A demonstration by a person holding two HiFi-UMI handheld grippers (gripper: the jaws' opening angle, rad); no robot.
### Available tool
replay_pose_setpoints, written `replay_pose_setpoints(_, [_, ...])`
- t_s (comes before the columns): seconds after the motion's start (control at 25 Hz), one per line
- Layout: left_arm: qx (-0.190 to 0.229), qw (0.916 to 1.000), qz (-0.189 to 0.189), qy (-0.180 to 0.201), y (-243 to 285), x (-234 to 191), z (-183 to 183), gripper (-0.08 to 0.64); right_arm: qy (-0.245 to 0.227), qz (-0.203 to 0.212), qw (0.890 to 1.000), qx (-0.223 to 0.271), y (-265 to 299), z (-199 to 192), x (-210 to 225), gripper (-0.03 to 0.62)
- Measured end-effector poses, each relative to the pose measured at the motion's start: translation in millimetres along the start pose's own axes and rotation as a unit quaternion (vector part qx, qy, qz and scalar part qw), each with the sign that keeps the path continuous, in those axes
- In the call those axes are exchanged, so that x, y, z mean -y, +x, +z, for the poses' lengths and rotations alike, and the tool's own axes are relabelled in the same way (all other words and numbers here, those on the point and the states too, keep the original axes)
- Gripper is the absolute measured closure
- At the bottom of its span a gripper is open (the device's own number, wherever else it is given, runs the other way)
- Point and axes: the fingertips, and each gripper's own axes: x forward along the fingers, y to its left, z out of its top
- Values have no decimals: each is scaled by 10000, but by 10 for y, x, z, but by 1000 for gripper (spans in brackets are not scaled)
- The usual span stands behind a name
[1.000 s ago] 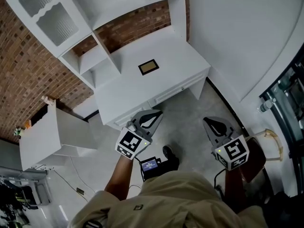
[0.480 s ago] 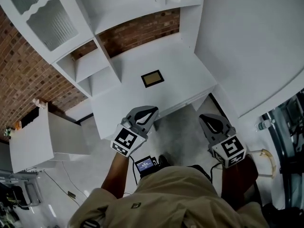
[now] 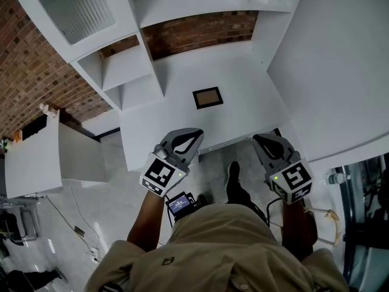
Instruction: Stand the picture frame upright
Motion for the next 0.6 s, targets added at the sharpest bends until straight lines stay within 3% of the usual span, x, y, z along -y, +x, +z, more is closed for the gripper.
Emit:
replay_pose_setpoints(0.24, [-182,9988,443,-95,167,-429,-70,552,-226,389,9990,-47,515,104,348,589])
replay_pose_setpoints(0.6, [-703,9922,958,-368,654,-1131,-296,552,-65,951,9954,-103,1419,82,1054,589])
